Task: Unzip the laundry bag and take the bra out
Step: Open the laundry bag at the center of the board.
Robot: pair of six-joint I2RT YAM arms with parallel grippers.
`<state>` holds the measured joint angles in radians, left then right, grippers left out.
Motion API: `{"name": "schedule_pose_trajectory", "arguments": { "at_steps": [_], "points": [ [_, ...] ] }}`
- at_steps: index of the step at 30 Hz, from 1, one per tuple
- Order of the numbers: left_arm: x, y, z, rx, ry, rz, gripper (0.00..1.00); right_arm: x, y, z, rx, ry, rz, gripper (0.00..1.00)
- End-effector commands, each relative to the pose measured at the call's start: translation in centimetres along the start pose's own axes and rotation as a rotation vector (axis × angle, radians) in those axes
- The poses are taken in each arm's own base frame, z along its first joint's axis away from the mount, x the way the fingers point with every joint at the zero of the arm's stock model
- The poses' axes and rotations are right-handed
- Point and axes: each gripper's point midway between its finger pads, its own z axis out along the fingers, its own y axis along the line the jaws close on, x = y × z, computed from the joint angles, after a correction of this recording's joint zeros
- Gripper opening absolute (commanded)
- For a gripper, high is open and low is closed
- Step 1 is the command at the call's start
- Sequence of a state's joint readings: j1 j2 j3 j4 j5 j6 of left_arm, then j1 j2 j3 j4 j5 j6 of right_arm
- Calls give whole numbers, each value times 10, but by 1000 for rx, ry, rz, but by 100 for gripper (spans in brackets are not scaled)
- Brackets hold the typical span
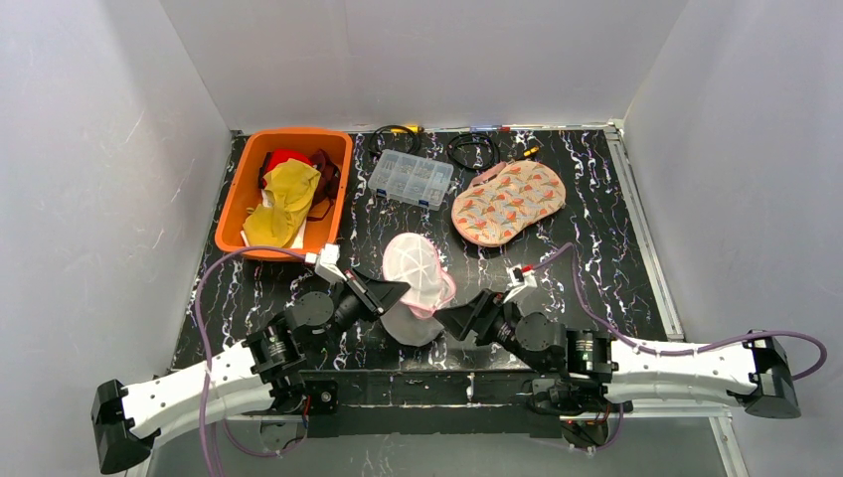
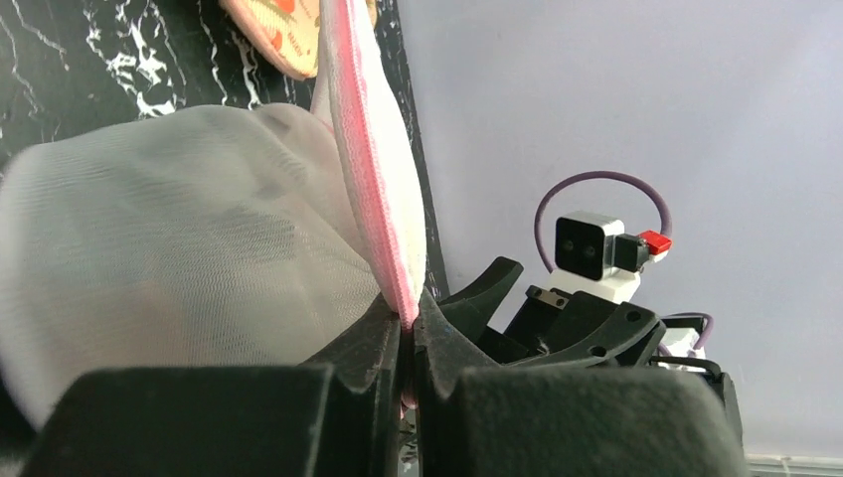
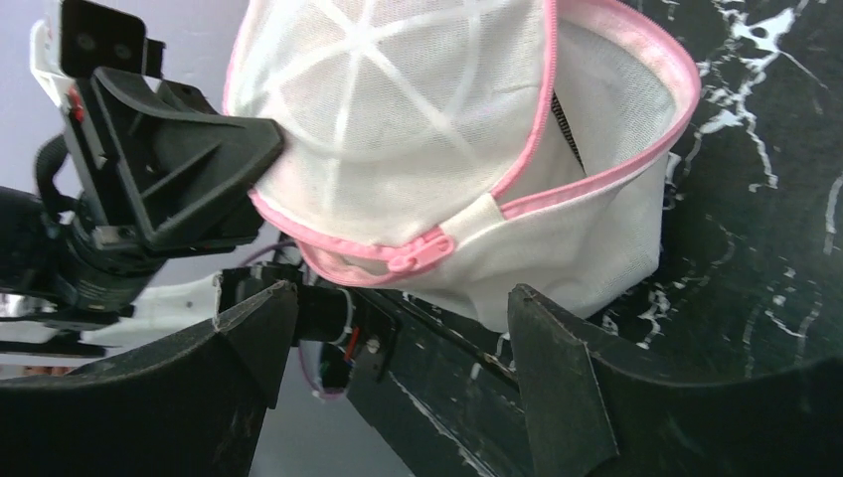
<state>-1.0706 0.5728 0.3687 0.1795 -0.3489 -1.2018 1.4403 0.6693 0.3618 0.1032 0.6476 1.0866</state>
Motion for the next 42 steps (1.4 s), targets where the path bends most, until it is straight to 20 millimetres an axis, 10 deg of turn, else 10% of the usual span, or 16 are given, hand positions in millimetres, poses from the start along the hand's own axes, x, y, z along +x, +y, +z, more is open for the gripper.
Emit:
{"name": "schedule_pose_trajectory", "arguments": {
  "at_steps": [1, 17, 28, 34, 42],
  "points": [
    [-22, -33, -4, 106, -83, 64, 0, -34, 50, 3, -117, -104, 136, 85],
    [-18, -39, -6, 181, -76, 73, 0, -40, 21, 47, -64, -107, 411, 83],
    [-9, -18, 1, 139, -69, 93, 0, -35, 23, 64, -121, -39, 358, 10],
    [-14, 34, -20, -174, -10, 209, 73, -41, 23, 59, -68, 65, -48, 1],
    [-71, 60, -93, -458, -87, 376, 88, -18, 41, 69, -167, 402, -527, 1]
  ]
}}
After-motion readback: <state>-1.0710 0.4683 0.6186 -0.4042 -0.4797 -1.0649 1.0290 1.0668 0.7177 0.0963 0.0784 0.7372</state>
